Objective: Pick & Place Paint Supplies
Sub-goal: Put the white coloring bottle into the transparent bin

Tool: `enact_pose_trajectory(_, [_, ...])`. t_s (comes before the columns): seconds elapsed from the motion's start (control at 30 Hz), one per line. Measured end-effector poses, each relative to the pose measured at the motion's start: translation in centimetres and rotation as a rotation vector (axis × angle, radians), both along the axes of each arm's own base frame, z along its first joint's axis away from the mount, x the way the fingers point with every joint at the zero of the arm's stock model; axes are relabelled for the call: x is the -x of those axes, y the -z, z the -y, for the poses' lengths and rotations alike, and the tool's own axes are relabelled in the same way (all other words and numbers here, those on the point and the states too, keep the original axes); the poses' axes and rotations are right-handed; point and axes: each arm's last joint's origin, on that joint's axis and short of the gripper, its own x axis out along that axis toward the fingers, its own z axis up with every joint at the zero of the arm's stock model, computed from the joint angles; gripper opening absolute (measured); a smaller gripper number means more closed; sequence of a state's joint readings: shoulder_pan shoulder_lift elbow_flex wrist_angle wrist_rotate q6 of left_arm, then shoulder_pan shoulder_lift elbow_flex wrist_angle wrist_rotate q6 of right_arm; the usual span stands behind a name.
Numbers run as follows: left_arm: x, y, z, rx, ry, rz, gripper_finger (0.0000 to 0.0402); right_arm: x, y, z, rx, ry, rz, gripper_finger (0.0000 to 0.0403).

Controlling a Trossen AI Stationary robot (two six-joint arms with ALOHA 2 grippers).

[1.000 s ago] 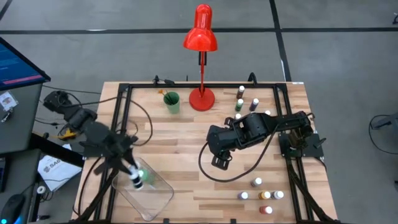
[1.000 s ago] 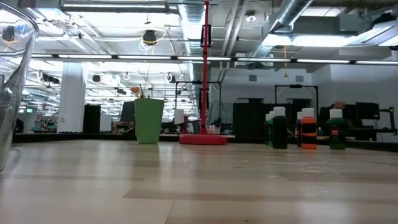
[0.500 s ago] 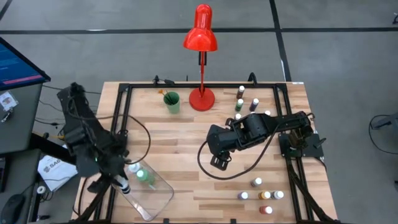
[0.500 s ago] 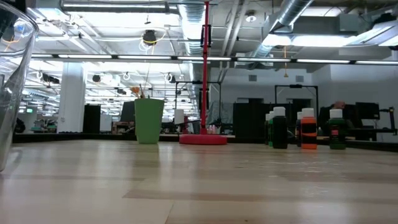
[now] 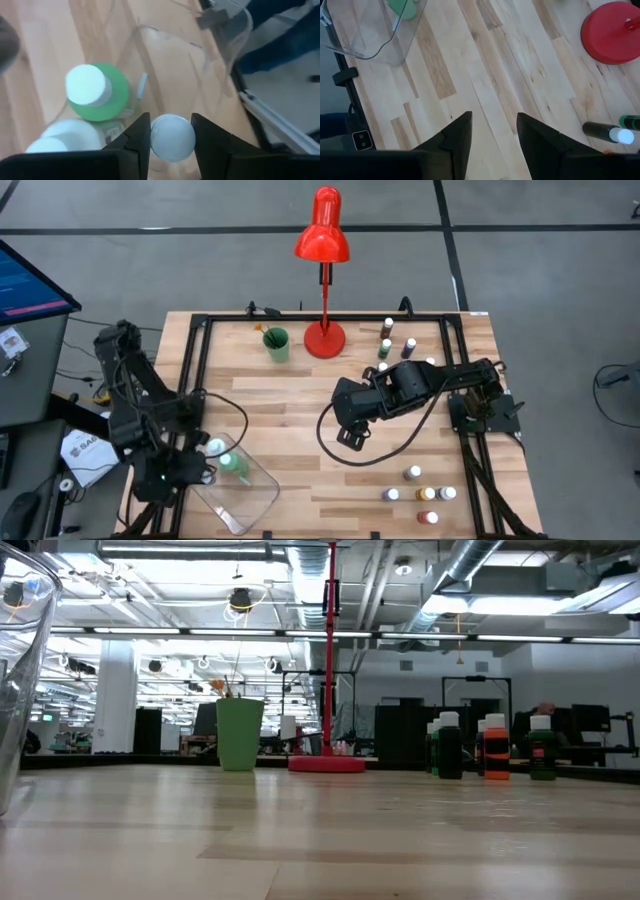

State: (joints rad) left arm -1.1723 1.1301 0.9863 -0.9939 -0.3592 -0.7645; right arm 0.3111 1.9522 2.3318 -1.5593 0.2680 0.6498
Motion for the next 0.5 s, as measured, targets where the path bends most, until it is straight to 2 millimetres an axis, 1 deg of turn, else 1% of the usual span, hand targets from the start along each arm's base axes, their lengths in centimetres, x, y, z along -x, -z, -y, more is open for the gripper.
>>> enact_pose_trajectory(0.13, [0.0,0.5,0.4,-0.058,-0.012,0.032,0.0106,0.0,0.0,0.0,-0.003,0.004,0.001,0.0149])
enact_pose_trajectory(0.4, [0.1,1.3,1.0,-0.080,-0.028,0.015,0.0106,0.0,0.0,-0.1,-0.003,0.003,0.001,0.0150])
enact_pose_trajectory(0.5, [0.3,2.5,0.7,-0.085,-0.077,-0.007,0.0106,0.0,0.0,-0.1,-0.003,0.003,0.002,0.0148])
